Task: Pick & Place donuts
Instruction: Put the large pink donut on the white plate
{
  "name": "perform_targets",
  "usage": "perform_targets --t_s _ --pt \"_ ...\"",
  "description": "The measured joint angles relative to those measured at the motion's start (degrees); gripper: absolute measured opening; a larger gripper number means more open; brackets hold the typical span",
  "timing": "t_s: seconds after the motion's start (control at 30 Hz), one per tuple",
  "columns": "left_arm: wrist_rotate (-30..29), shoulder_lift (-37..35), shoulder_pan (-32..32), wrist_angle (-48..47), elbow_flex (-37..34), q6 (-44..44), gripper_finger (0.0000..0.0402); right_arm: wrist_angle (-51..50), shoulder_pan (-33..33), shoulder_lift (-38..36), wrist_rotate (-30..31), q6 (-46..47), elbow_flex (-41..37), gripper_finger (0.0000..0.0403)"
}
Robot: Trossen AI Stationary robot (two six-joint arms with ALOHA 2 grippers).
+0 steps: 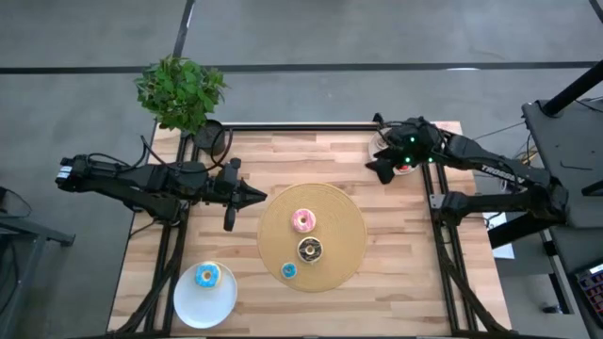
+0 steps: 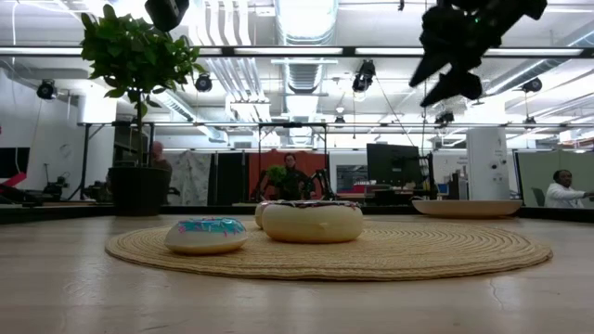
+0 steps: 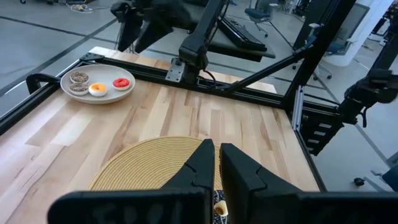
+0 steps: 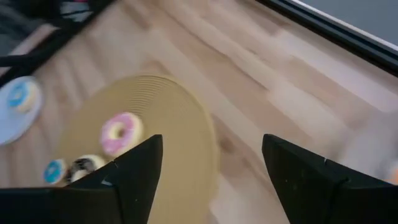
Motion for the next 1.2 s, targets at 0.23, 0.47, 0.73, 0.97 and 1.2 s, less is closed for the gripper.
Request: perform_targets --t_s 0.23,0.47,0.73,0.97,1.2 --pt "0.24 0.0 0.0 0.02 0.0 0.0 0.0 7.64 9.2 1.94 0.02 -0.3 -0.02 0.0267" --pt "0.61 0.0 0.0 0.02 0.0 0.0 0.0 9.83 15.02 5.41 0.03 -0.63 -0.09 0.0268" --pt "0.63 0.0 -0.02 0.02 0.0 -1.66 0.0002 9.78 16.92 8.24 0.05 -0.02 -0.09 0.0255" --pt "0.35 0.0 -0.02 0.02 0.0 -3.16 0.0064 9.85 17.02 7.62 0.07 0.13 -0.09 0.0249" --pt "0.13 1.09 -0.02 0.04 0.02 -3.52 0.0151 9.63 17.02 7.71 0.07 0.09 -0.09 0.0249"
